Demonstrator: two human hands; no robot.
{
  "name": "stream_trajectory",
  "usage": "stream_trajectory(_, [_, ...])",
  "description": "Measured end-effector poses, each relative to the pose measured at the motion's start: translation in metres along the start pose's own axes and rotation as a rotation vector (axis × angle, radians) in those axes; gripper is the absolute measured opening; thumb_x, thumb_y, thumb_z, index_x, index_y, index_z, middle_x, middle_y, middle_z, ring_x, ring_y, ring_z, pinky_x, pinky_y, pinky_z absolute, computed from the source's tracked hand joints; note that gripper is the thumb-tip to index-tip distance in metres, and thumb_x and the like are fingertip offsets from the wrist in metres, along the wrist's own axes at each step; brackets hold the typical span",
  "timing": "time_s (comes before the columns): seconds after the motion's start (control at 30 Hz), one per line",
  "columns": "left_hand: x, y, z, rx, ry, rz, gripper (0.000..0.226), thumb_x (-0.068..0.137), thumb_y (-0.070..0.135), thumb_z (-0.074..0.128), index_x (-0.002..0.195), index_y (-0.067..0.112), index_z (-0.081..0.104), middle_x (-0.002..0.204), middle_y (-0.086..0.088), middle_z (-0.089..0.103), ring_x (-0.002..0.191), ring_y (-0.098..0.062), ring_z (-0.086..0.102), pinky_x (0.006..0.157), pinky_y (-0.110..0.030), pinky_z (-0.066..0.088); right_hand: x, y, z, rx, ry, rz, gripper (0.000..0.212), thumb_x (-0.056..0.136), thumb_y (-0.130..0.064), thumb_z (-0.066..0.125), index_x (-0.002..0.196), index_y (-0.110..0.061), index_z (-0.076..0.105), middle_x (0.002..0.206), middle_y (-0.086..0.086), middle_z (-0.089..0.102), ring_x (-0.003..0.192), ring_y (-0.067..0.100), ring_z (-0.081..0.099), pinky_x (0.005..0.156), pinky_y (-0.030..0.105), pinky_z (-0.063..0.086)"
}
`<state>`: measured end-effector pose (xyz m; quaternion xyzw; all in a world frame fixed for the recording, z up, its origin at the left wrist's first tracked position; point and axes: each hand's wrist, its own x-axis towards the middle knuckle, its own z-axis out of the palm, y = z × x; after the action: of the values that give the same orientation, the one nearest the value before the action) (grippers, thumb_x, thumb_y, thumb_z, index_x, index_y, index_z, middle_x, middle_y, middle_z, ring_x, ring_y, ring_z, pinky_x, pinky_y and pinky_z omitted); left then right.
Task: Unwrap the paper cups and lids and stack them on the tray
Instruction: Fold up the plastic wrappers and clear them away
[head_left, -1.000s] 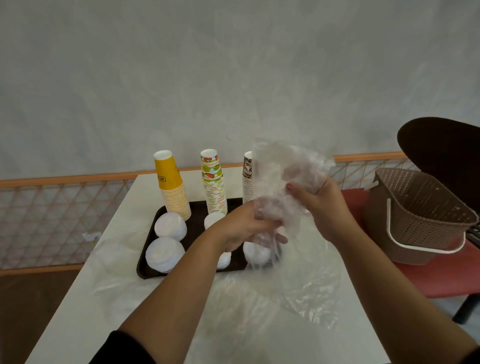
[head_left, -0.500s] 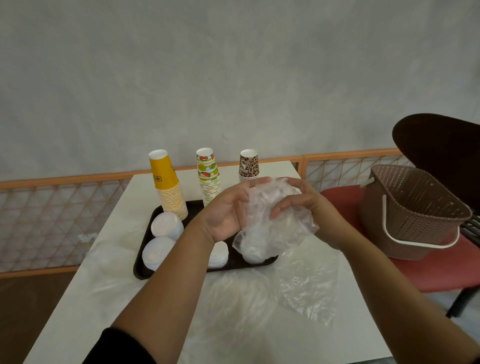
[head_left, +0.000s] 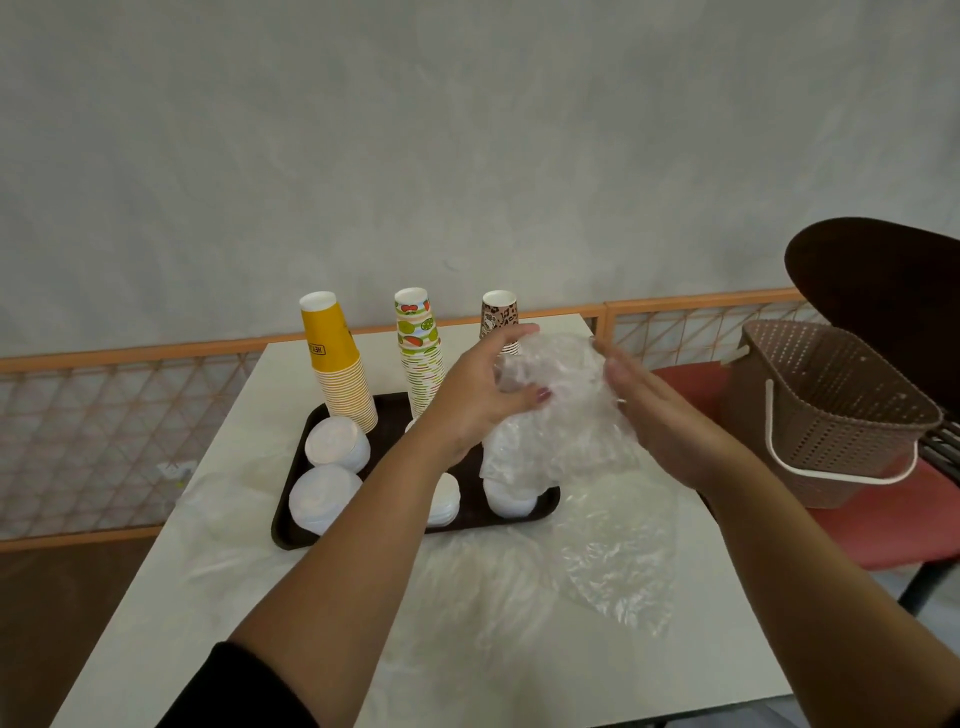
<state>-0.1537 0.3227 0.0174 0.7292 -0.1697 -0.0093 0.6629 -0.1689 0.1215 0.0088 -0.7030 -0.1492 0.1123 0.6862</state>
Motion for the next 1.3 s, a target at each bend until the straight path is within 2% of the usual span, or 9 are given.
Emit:
stream_trajectory(0.13, [0.003, -0.006, 0.008, 0.002, 0.034, -0.064, 0.063, 0.067, 0.016, 0.082, 0.122, 0.029, 0.055, 0.127, -0.004, 0.058, 0.119, -0.021, 0.055, 0.1, -0.044, 0.047, -0.002, 0.007, 0.007, -0.056, -0.071, -0.013, 0.038, 0.083, -0.011, 0.066, 0.12, -0.007, 0.06, 0.113, 0.01, 0.068, 0.108, 0.027, 0.064, 0.089, 0.037, 0.054])
stream_trajectory(0.3, [-0.004, -0.012, 0.011, -0.152, -0.131, -0.294, 0.028, 0.082, 0.002, 0.068, 0.105, 0.016, 0.064, 0.104, -0.005, 0.071, 0.095, -0.017, 0.068, 0.085, -0.033, 0.055, -0.003, 0.013, -0.001, 0.013, 0.06, -0.06, 0.043, 0.074, -0.014, 0.069, 0.115, -0.005, 0.062, 0.111, 0.013, 0.069, 0.104, 0.027, 0.066, 0.09, 0.04, 0.054])
stream_trajectory(0.5, [-0.001, -0.012, 0.019, -0.321, -0.053, -0.303, 0.028, 0.083, -0.009, 0.058, 0.101, 0.011, 0.066, 0.091, -0.003, 0.071, 0.081, -0.02, 0.068, 0.074, -0.036, 0.055, -0.008, 0.008, -0.004, 0.139, 0.045, -0.103, 0.039, 0.076, 0.003, 0.065, 0.114, 0.001, 0.059, 0.097, 0.008, 0.07, 0.088, 0.02, 0.068, 0.071, 0.028, 0.056])
stream_trajectory(0.63, [-0.003, -0.007, 0.022, -0.353, -0.061, -0.259, 0.043, 0.085, -0.013, 0.051, 0.063, 0.018, 0.072, 0.08, 0.006, 0.072, 0.071, -0.015, 0.067, 0.054, -0.028, 0.055, -0.017, 0.006, -0.005, 0.116, 0.004, -0.095, 0.021, 0.082, -0.022, 0.065, 0.099, -0.012, 0.073, 0.109, 0.012, 0.067, 0.097, 0.022, 0.065, 0.075, 0.032, 0.057])
stream_trajectory(0.87, [-0.002, -0.004, 0.029, 0.019, -0.041, -0.005, 0.062, 0.068, -0.029, 0.039, 0.04, 0.022, 0.062, 0.097, 0.006, 0.064, 0.095, -0.008, 0.059, 0.074, -0.022, 0.051, -0.032, -0.001, -0.015, 0.16, 0.066, 0.097, 0.045, 0.082, -0.05, 0.053, 0.106, -0.012, 0.057, 0.117, 0.006, 0.06, 0.104, 0.025, 0.06, 0.075, 0.036, 0.057])
stream_trajectory(1.0, [-0.001, 0.003, 0.032, 0.195, -0.119, 0.039, 0.052, 0.066, -0.028, 0.039, 0.067, 0.015, 0.068, 0.11, 0.0, 0.06, 0.104, -0.004, 0.053, 0.071, -0.008, 0.047, -0.039, 0.006, -0.011, -0.173, 0.071, 0.139, 0.037, 0.082, -0.007, 0.069, 0.118, -0.01, 0.06, 0.108, 0.013, 0.069, 0.096, 0.026, 0.068, 0.083, 0.043, 0.056])
stream_trajectory(1.17, [-0.015, 0.005, 0.061, 0.449, 0.566, 0.488, 0.032, 0.086, -0.004, 0.048, 0.113, 0.009, 0.056, 0.117, -0.005, 0.056, 0.105, -0.016, 0.052, 0.087, -0.019, 0.041, -0.034, 0.02, -0.007, -0.408, 0.671, 0.026, 0.024, 0.082, -0.019, 0.071, 0.103, -0.013, 0.06, 0.09, -0.001, 0.066, 0.081, 0.014, 0.063, 0.067, 0.028, 0.054])
stream_trajectory(1.23, [-0.029, 0.0, 0.087, 0.513, 0.373, 0.713, 0.03, 0.091, 0.01, 0.049, 0.12, 0.002, 0.055, 0.123, -0.01, 0.055, 0.113, -0.019, 0.052, 0.098, -0.025, 0.04, -0.035, 0.025, -0.007, -0.387, 0.735, -0.027, 0.022, 0.08, -0.018, 0.072, 0.097, -0.01, 0.059, 0.086, 0.004, 0.066, 0.079, 0.02, 0.064, 0.062, 0.029, 0.051])
stream_trajectory(1.3, [-0.036, -0.011, 0.11, 0.604, 0.156, 0.671, 0.045, 0.097, 0.032, 0.041, 0.133, 0.004, 0.047, 0.142, -0.012, 0.044, 0.133, -0.022, 0.04, 0.11, -0.03, 0.033, -0.037, 0.025, -0.007, -0.275, 0.711, -0.078, 0.027, 0.075, -0.023, 0.072, 0.093, -0.008, 0.06, 0.085, 0.012, 0.068, 0.08, 0.029, 0.065, 0.068, 0.04, 0.053])
